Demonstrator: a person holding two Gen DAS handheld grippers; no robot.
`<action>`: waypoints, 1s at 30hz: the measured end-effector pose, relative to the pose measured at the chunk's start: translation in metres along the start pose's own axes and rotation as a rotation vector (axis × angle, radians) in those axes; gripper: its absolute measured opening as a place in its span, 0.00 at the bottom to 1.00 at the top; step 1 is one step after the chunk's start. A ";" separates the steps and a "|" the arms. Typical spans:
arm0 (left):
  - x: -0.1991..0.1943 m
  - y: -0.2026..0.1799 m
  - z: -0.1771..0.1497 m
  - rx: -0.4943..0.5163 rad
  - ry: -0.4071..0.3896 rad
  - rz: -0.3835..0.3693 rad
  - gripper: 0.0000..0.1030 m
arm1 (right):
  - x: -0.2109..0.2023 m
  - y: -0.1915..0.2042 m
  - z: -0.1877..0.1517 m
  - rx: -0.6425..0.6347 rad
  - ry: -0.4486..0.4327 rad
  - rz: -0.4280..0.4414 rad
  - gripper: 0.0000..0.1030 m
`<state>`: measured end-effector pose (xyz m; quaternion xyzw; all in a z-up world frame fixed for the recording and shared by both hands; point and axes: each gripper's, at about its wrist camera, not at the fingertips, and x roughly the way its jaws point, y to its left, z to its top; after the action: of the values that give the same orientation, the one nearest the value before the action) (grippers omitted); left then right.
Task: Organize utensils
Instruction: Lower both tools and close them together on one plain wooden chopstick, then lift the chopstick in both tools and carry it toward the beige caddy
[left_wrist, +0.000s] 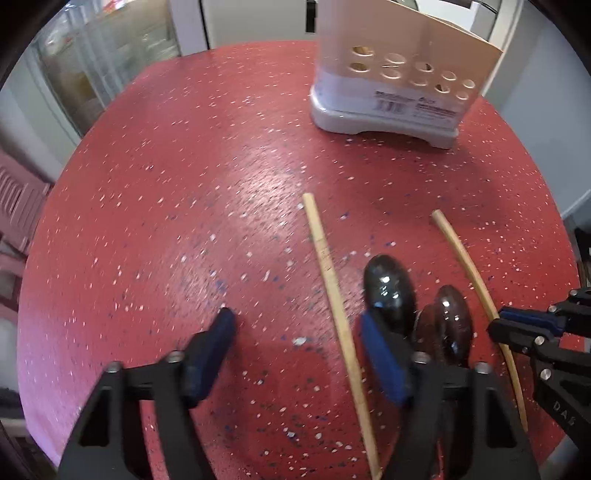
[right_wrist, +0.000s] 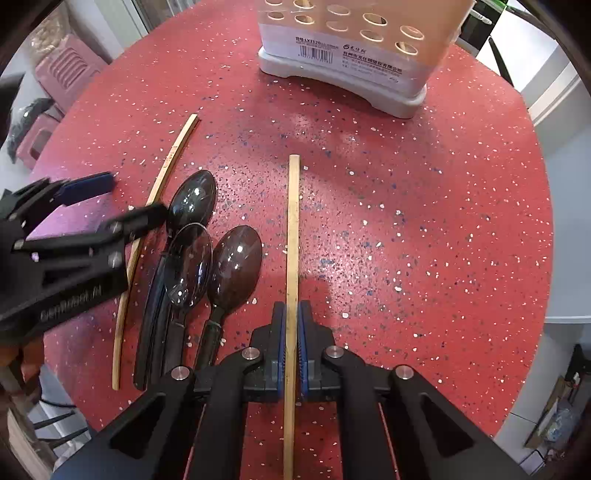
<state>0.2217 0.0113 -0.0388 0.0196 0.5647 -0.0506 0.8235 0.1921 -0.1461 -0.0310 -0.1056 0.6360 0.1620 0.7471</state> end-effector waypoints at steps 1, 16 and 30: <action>0.000 -0.002 0.004 0.010 0.010 0.002 0.81 | 0.000 -0.001 0.000 -0.001 -0.005 0.005 0.06; -0.007 -0.008 0.010 0.068 0.027 -0.024 0.33 | -0.035 -0.036 -0.041 0.012 -0.159 0.161 0.06; -0.095 0.005 -0.026 -0.130 -0.251 -0.208 0.33 | -0.081 -0.069 -0.070 0.050 -0.343 0.307 0.06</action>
<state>0.1640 0.0244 0.0407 -0.0986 0.4584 -0.1009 0.8775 0.1423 -0.2444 0.0336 0.0401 0.5119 0.2738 0.8133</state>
